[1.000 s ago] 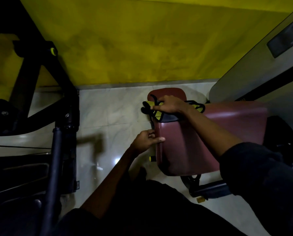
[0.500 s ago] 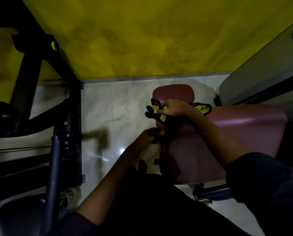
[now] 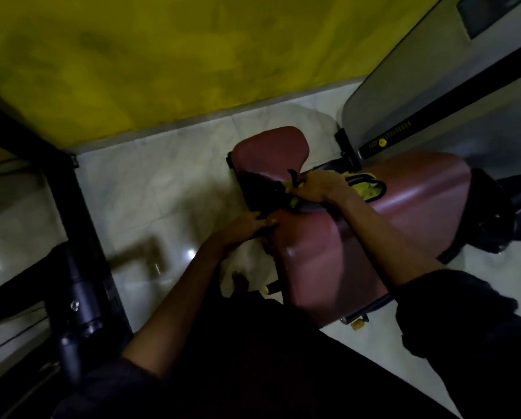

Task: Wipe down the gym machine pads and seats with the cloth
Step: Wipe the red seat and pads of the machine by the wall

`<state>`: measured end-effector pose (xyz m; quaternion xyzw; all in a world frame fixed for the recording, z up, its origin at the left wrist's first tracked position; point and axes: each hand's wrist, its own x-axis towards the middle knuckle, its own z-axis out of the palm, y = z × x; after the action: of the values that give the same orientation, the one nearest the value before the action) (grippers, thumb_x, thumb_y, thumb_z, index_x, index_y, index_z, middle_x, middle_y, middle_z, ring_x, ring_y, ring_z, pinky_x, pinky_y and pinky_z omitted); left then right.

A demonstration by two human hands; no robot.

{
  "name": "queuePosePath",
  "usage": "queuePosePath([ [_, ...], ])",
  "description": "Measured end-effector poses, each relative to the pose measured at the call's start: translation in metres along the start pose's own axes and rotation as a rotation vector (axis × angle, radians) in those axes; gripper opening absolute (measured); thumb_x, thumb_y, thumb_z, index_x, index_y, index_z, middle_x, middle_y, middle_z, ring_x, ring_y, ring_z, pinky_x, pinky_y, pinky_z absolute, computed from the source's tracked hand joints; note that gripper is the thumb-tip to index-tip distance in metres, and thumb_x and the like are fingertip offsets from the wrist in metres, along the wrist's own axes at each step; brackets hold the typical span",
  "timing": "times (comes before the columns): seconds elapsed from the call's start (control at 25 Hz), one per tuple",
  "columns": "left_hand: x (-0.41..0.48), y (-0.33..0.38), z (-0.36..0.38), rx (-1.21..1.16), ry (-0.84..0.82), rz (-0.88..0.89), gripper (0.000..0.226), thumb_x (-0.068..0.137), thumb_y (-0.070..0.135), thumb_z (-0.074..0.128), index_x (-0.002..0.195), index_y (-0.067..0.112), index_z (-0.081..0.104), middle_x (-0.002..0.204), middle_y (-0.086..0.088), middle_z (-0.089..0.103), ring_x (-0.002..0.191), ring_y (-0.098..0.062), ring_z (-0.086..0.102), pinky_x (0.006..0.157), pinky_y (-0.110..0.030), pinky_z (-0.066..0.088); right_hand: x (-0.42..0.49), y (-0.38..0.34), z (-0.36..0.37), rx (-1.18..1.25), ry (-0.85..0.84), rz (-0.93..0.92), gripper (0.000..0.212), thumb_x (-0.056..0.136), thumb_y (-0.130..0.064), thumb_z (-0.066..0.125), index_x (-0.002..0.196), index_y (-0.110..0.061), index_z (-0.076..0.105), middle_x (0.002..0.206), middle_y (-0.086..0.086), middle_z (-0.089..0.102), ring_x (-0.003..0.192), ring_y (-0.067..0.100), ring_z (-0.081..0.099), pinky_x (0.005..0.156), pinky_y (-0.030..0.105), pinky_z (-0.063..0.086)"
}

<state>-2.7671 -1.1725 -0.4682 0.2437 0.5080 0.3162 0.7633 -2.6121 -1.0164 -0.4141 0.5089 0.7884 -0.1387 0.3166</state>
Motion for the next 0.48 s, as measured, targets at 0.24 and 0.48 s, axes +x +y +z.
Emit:
queuePosePath([
  [0.24,0.035,0.002,-0.003,0.175,-0.066,-0.099,0.074,0.083,0.053,0.065,0.144,0.016,0.047,0.139,-0.002,0.057,0.124,-0.019,0.057,0.111,-0.045,0.042,-0.012,0.030,0.018,0.009,0.145,0.039,0.069,0.090,-0.078,0.032,0.096,-0.020,0.070,0.095,0.013,0.071,0.093,0.034,0.066,0.082,0.041,0.049],
  [0.48,0.062,0.040,0.025,0.512,-0.135,-0.141,0.069,0.096,0.062,0.041,0.152,0.022,0.033,0.154,-0.003,0.037,0.139,-0.028,0.039,0.116,-0.050,0.031,0.000,0.101,-0.002,0.026,0.200,0.336,0.054,0.091,-0.067,0.039,0.114,-0.029,0.069,0.122,0.011,0.067,0.115,0.034,0.058,0.100,0.046,0.038],
])
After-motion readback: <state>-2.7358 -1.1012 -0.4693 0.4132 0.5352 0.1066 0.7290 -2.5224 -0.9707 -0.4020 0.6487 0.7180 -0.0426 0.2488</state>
